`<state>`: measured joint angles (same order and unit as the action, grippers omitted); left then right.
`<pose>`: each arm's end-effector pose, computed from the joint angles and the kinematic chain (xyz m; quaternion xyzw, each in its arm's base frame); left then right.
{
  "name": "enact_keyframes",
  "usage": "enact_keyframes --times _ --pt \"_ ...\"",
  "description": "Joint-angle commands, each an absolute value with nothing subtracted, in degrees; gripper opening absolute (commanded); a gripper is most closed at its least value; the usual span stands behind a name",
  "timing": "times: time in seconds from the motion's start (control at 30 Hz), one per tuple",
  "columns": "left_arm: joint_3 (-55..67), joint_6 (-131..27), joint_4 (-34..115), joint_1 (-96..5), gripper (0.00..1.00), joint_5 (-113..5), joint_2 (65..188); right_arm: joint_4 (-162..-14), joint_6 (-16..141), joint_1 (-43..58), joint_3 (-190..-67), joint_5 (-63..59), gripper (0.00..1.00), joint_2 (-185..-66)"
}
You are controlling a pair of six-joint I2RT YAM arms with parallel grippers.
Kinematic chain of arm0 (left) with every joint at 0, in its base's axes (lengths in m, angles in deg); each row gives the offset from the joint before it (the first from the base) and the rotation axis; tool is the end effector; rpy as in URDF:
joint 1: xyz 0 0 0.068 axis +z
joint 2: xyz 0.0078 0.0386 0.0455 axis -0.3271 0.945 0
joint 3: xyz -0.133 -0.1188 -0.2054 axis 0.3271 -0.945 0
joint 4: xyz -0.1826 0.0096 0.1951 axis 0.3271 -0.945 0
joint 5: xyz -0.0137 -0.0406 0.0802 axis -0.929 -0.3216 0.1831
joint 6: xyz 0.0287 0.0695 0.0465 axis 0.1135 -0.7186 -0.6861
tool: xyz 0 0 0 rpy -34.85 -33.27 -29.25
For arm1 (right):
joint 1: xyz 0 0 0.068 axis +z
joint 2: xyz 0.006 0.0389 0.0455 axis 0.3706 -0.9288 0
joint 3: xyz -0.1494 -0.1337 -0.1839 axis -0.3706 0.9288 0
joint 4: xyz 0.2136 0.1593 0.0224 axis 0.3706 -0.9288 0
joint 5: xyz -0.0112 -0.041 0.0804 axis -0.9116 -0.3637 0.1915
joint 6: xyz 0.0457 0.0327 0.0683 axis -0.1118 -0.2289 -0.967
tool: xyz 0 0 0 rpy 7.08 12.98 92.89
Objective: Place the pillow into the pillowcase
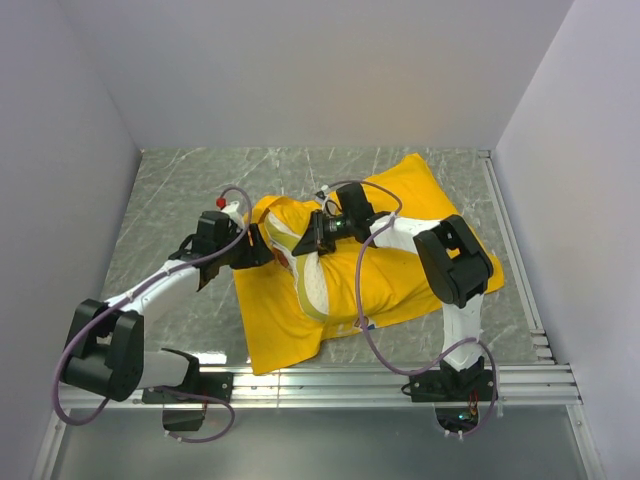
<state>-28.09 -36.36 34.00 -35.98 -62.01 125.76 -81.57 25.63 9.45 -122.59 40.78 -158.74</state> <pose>0.2820 -0.1085 0.1697 -0.0213 0.9003 -0.2748 0.3368 0.3505 0.2833 0.1419 -0.0947 0.8304 0.5438 0.0756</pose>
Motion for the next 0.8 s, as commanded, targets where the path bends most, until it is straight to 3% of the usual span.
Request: enact_keyframes --times 0.0,0.4,0.53,0.63,0.67,0.7,0.77 --pt "-27.7 -35.8 37.6 -37.8 0.63 -62.4 125.0 -77.9 22.0 9.1 -123.1 42.9 0.0 -157.7" --pt "-21.3 -31.9 34.5 -43.3 0.67 -47.1 141.5 -75.2 18.8 9.4 -122.2 44.4 0.0 -157.2" --pt "-17.7 -32.5 34.6 -44.1 0.63 -43.2 146.7 -74.2 17.7 9.4 -120.5 45.3 0.0 -155.7" --pt "-15.5 -34.1 32.2 -44.1 0.48 -40.1 150.4 -75.4 18.0 9.3 -119.3 46.1 0.0 -153.9" --pt "-15.4 -34.9 31.9 -44.1 0.41 -39.5 150.9 -76.3 19.8 9.3 -119.0 46.1 0.0 -152.5" --pt "-15.4 -35.5 31.5 -43.8 0.27 -39.2 150.8 -78.9 21.1 9.1 -118.5 45.9 0.0 -151.8" --pt "-15.0 -36.5 29.8 -42.6 0.17 -38.4 149.7 -82.1 26.5 9.0 -117.3 45.3 0.0 -150.1"
